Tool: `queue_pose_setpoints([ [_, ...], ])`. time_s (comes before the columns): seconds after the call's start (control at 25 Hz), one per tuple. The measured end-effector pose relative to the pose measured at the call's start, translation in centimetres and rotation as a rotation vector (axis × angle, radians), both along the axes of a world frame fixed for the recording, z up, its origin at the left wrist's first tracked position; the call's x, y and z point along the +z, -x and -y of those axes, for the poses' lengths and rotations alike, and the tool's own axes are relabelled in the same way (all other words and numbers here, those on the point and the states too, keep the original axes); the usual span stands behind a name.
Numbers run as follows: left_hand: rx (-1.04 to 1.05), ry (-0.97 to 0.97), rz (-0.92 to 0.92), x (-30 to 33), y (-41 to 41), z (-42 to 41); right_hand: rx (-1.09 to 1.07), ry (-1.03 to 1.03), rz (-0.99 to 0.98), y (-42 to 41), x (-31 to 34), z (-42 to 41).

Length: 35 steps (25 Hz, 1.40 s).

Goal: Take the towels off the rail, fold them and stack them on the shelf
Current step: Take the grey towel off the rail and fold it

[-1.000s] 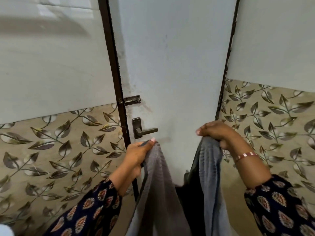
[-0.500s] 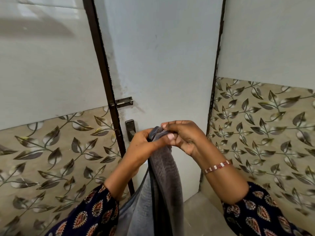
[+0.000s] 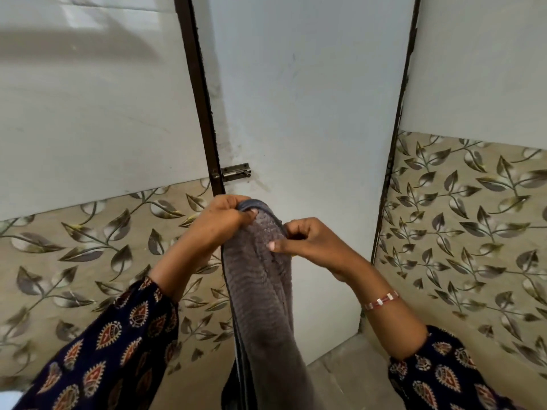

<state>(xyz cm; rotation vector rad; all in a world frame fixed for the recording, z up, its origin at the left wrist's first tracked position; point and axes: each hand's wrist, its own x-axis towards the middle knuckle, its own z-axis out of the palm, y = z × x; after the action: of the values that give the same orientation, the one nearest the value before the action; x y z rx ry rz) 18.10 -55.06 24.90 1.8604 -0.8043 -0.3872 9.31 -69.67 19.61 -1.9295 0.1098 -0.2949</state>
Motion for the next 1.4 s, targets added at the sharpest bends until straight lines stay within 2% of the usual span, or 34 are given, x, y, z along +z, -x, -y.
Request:
queue_pose_setpoints([
  [0.12,0.066,0.009,0.085,1.7,-0.2,0.4,0.02,-0.095,0.006,-0.2,-3.3,-0.2],
  [0.32,0.113,0.0,0.192,2.5,-0.6,0.8,-0.077,-0.242,0.046,0.3,-7.1,1.5],
  [0.52,0.16,0.053,0.216,2.7,-1.1,1.1,-0.098,-0.238,-0.093,1.8,-12.3,1.5],
  [0.64,0.133,0.059,0.194,3.0,-1.2,0.7,-0.111,-0.487,-0.065,2.2,-13.3,2.3],
  [0.72,0.089,0.065,0.188,3.3,-1.3,0.4,-0.024,-0.606,-0.065,2.0,-13.1,2.5],
  [0.88,-0.019,0.034,0.194,4.2,-1.2,-0.3,0.141,-0.613,-0.187,1.2,-13.1,2.0],
  [1.16,0.068,0.052,0.16,4.2,-1.5,-0.9,0.27,-0.555,-0.44,1.1,-14.2,0.8],
  [1.32,0.1,0.063,0.177,4.1,-1.6,-0.7,0.421,-0.506,-0.606,1.1,-14.7,0.5],
  [1.4,0.141,0.077,0.193,4.2,-1.9,-1.0,0.404,-0.475,-0.631,1.5,-15.6,1.4],
])
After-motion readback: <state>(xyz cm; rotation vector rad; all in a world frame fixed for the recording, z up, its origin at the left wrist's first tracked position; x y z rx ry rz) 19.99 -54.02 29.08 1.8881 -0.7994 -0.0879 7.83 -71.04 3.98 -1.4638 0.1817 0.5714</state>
